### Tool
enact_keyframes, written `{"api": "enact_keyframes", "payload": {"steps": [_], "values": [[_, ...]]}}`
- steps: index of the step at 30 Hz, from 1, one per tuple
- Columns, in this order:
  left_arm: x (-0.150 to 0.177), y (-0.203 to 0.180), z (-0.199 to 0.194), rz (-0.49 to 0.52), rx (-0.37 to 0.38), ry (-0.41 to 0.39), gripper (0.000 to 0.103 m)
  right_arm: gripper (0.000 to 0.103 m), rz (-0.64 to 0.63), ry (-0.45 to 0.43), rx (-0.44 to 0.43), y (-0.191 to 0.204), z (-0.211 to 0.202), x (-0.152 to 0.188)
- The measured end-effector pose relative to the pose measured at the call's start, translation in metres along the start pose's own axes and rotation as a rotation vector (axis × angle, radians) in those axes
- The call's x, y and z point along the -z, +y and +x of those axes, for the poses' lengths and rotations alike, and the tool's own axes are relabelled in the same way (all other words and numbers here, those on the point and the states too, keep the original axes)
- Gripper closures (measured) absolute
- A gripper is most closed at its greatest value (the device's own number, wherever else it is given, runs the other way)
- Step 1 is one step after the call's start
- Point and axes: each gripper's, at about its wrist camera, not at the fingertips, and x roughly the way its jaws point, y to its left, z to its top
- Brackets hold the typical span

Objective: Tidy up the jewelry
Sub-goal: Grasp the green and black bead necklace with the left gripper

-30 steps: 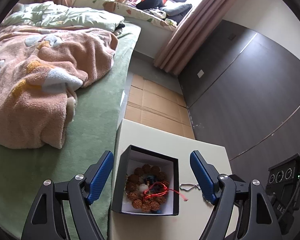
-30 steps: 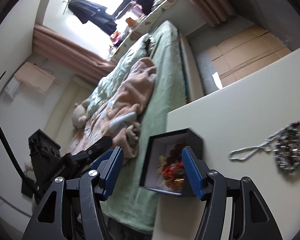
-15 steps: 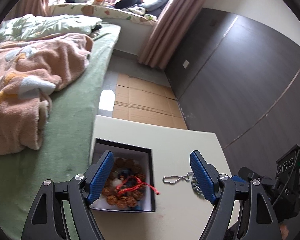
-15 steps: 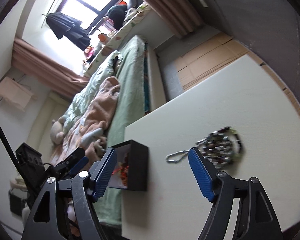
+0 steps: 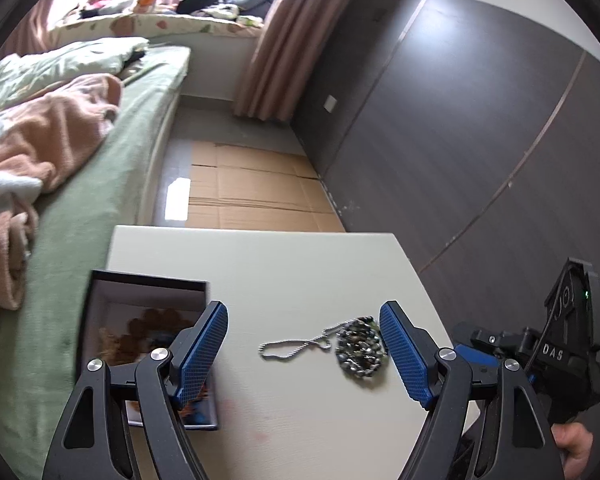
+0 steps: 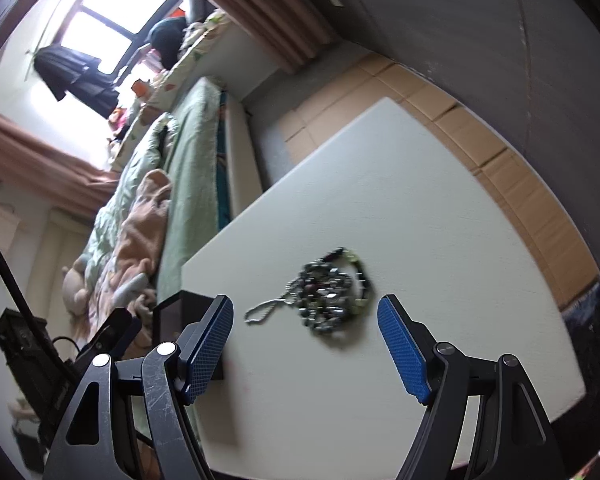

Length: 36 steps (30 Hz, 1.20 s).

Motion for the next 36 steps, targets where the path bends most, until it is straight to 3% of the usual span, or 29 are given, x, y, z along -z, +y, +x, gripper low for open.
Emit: {"api": "enact_keyframes", "payload": {"steps": [3, 7, 9, 13, 25, 36], "values": [[0.004, -0.014, 0.014, 0.037, 0.006, 0.033, 0.040, 0.028, 0.026, -0.004, 0.012, -0.010, -0.004, -0.003], [0.013, -0.032, 0.037, 0.096, 0.005, 0.085, 0.050, 0.028, 0.075, -0.015, 0.018, -0.027, -0.011, -0.009], [0.017, -0.038, 0.048, 0.121, 0.007, 0.116, 0.062, 0.028, 0.086, -0.019, 0.016, -0.032, -0.014, -0.011], [0.025, -0.044, 0.068, 0.146, 0.012, 0.160, 0.063, 0.028, 0.082, -0.037, 0.013, -0.034, -0.019, -0.017], [0.041, -0.055, 0.122, 0.212, -0.038, 0.250, 0.081, 0.028, 0.097, -0.048, 0.019, -0.044, -0.022, -0.031], [0.040, -0.058, 0.141, 0.267, -0.087, 0.250, 0.085, 0.028, 0.092, -0.032, 0.016, -0.044, -0.019, -0.034]]}}
